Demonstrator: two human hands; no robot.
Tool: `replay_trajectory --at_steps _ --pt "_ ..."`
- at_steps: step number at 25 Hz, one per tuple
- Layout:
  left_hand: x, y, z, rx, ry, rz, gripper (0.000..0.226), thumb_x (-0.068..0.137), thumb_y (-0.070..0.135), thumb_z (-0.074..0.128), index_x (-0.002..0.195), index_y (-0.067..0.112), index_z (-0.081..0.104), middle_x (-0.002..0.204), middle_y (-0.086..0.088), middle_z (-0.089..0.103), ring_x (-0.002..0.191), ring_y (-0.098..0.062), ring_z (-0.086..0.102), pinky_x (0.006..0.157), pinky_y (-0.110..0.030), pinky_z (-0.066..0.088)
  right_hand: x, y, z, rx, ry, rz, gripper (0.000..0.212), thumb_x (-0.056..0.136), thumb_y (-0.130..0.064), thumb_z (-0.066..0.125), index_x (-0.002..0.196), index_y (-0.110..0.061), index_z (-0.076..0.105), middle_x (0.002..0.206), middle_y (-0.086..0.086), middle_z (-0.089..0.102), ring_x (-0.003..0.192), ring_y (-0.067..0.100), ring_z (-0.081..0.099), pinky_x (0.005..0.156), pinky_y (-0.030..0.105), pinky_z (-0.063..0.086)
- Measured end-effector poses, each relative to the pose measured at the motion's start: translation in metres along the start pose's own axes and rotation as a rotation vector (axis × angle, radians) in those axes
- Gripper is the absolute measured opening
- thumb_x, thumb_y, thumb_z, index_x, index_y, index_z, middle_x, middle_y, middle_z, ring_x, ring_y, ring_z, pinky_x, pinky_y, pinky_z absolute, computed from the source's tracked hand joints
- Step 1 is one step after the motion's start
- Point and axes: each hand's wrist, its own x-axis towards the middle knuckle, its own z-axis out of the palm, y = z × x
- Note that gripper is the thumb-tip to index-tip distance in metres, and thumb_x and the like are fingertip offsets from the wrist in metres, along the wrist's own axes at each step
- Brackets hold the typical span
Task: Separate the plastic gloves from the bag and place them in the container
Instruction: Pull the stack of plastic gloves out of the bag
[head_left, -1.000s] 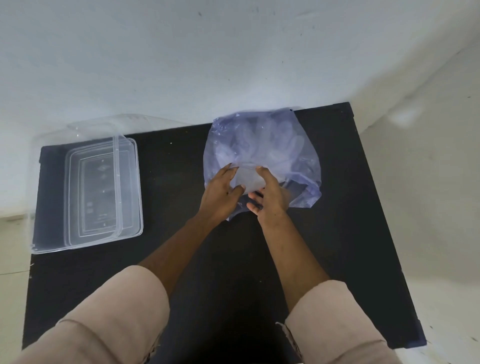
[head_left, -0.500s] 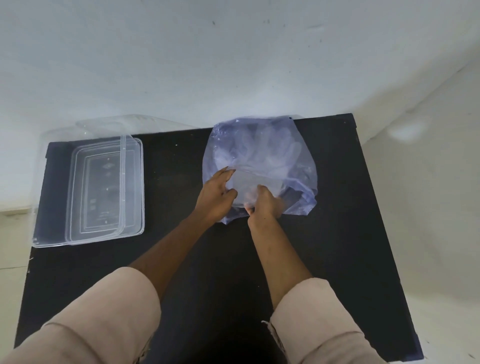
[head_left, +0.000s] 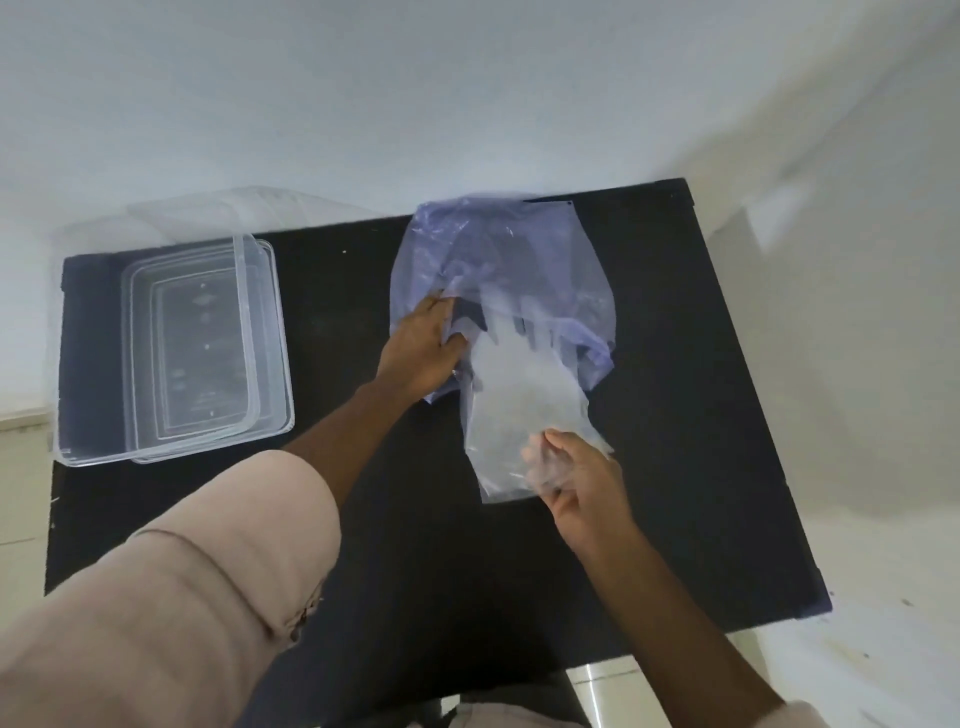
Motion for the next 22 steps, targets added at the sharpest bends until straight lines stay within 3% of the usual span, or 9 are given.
replay_trajectory --at_steps 3,5,7,9,11,14,16,19,22 --pt "-0.017 -0.013 0.007 0.087 -0.052 -0.015 0.058 0.091 0.027 0.052 0.145 0.017 0.035 0.154 -0.010 0.035 0.137 -0.035 0.036 0.112 -0.051 0.030 -0.035 0.052 -0.037 -0.123 0.030 -0.042 0.006 0.083 -0.003 0.068 0.081 -0.007 0.073 0.077 0.011 0.072 0.074 0.026 0.067 0.078 0.043 0.055" --pt "-0.036 -0.019 0.008 0.156 -0.037 -0.040 0.055 0.090 0.032 0.054 0.142 0.022 0.039 0.156 -0.010 0.030 0.141 -0.036 0.029 0.112 -0.058 0.026 -0.051 0.088 -0.053 -0.170 0.083 -0.064 0.014 0.084 -0.003 0.066 0.072 -0.006 0.072 0.068 0.012 0.068 0.069 0.028 0.064 0.077 0.044 0.053" --pt "-0.069 -0.024 0.003 0.123 0.088 -0.005 0.048 0.089 0.031 0.057 0.136 0.025 0.046 0.153 -0.011 0.033 0.139 -0.034 0.032 0.111 -0.057 0.028 -0.059 0.115 -0.060 -0.124 0.170 -0.030 0.003 0.083 -0.005 0.069 0.085 -0.003 0.069 0.079 0.015 0.068 0.077 0.030 0.066 0.082 0.045 0.055" --pt "-0.123 -0.035 0.000 -0.027 0.218 0.027 0.039 0.087 0.026 0.060 0.125 0.024 0.053 0.141 -0.009 0.045 0.127 -0.030 0.047 0.104 -0.052 0.040 -0.065 0.137 -0.059 -0.057 0.232 0.003 0.012 0.083 -0.008 0.070 0.094 -0.006 0.066 0.088 0.013 0.069 0.084 0.029 0.068 0.085 0.044 0.056" --pt "-0.189 -0.056 0.010 -0.230 0.229 -0.086 0.028 0.087 0.024 0.061 0.115 0.023 0.057 0.123 -0.004 0.055 0.108 -0.022 0.058 0.093 -0.045 0.050 -0.070 0.154 -0.054 -0.004 0.252 0.002 0.014 0.083 -0.008 0.071 0.095 -0.010 0.065 0.089 0.010 0.068 0.084 0.027 0.067 0.079 0.040 0.057" --pt "-0.269 -0.073 0.026 -0.538 -0.013 -0.522 0.018 0.093 0.034 0.053 0.107 0.023 0.059 0.107 -0.004 0.065 0.095 -0.019 0.063 0.089 -0.045 0.053 -0.077 0.170 -0.045 0.024 0.242 0.028 0.023 0.081 -0.007 0.072 0.103 -0.007 0.065 0.094 0.012 0.067 0.081 0.025 0.067 0.063 0.033 0.054" --pt "-0.286 -0.075 0.033 -0.751 -0.249 -0.801 0.029 0.097 0.040 0.044 0.110 0.019 0.060 0.108 -0.007 0.068 0.098 -0.023 0.064 0.088 -0.044 0.052 -0.076 0.176 -0.043 0.019 0.232 0.051 0.030 0.079 -0.007 0.074 0.107 -0.005 0.064 0.100 0.016 0.068 0.082 0.027 0.067 0.058 0.032 0.054" --pt "-0.288 -0.078 0.039 -0.923 -0.436 -0.857 0.042 0.097 0.047 0.037 0.113 0.016 0.060 0.111 -0.009 0.068 0.102 -0.026 0.064 0.090 -0.044 0.050 -0.077 0.179 -0.044 -0.011 0.224 0.048 0.049 0.075 -0.008 0.078 0.120 -0.007 0.059 0.116 0.018 0.065 0.096 0.033 0.066 0.058 0.034 0.055" --pt "-0.276 -0.081 0.046 -1.121 -0.382 -0.791 0.046 0.096 0.049 0.038 0.117 0.015 0.061 0.115 -0.011 0.069 0.107 -0.028 0.064 0.092 -0.045 0.050 -0.083 0.178 -0.048 -0.060 0.212 0.018 0.048 0.078 -0.005 0.075 0.122 -0.007 0.056 0.116 0.016 0.063 0.102 0.034 0.064 0.065 0.038 0.057"
